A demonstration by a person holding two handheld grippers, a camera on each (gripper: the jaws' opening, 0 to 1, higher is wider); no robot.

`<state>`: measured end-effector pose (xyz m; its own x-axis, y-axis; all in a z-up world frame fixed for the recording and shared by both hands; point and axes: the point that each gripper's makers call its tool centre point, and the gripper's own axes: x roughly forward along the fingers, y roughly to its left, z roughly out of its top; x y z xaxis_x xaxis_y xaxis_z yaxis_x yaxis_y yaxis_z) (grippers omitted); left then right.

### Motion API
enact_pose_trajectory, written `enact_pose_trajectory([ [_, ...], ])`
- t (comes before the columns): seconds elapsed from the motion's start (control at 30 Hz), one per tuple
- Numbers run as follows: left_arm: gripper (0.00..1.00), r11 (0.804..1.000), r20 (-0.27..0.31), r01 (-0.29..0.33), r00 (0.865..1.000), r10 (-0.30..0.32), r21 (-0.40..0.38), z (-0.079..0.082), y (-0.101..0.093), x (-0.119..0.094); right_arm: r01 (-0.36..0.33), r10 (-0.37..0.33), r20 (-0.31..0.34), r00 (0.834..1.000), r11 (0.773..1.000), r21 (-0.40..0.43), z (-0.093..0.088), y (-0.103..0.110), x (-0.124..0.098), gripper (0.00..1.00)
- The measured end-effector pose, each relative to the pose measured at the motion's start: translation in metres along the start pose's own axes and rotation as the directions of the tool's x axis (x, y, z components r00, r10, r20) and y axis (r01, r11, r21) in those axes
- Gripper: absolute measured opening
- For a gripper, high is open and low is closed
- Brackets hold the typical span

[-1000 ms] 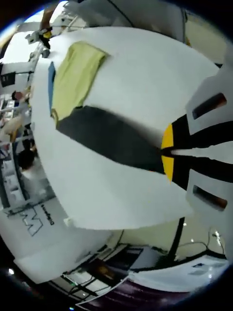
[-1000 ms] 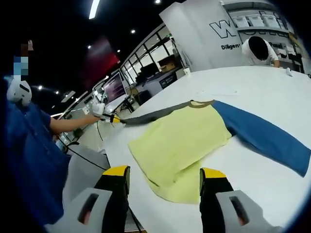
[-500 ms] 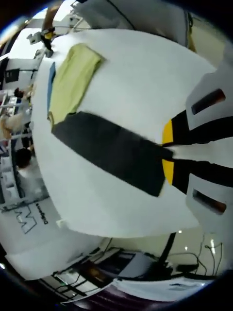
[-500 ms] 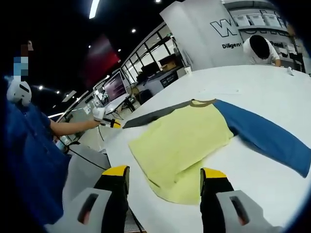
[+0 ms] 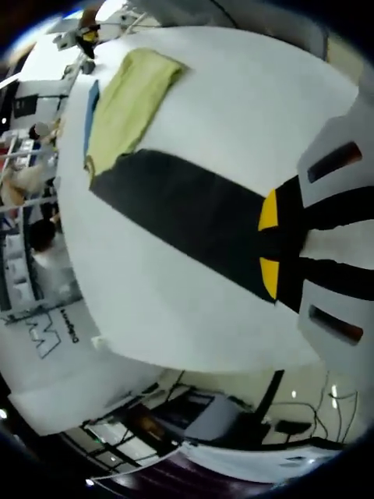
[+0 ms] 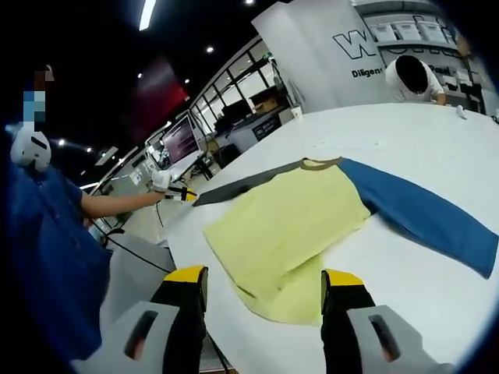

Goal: Fold the garment on the visible template until the final outline fits inside the template.

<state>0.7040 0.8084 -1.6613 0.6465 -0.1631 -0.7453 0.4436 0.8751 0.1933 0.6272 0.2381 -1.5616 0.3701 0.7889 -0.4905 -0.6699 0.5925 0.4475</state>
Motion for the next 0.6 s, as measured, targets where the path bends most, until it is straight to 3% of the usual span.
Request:
enact_pose_trajectory([
  [0.27, 0.0, 1.0, -0.073, -0.005, 0.997, 0.007, 0.017, -0.014, 0.014, 0.016, 0.028, -0.028, 0.011, 1.0, 1.0, 0.015, -0.002, -0.003, -0.008, 0.57],
  [0.3, 0.0, 1.0, -0.047, -0.01, 0.999, 0.011, 0.019, -0.009, 0.014, 0.016, 0.031, -0.031, 0.012, 0.999, 0.999, 0.016, -0.002, -0.003, -0.008, 0.57],
  [0.53, 0.0, 1.0, -0.038, -0.015, 0.999, 0.016, 0.025, -0.006, 0.031, 0.022, 0.049, -0.05, 0.018, 0.999, 0.998, 0.03, -0.003, -0.006, -0.011, 0.57],
  [0.6, 0.0, 1.0, -0.033, -0.028, 0.999, 0.027, -0.014, -0.004, 0.041, 0.027, 0.056, -0.057, 0.015, 0.998, 0.998, 0.032, -0.003, -0.006, -0.01, 0.57],
])
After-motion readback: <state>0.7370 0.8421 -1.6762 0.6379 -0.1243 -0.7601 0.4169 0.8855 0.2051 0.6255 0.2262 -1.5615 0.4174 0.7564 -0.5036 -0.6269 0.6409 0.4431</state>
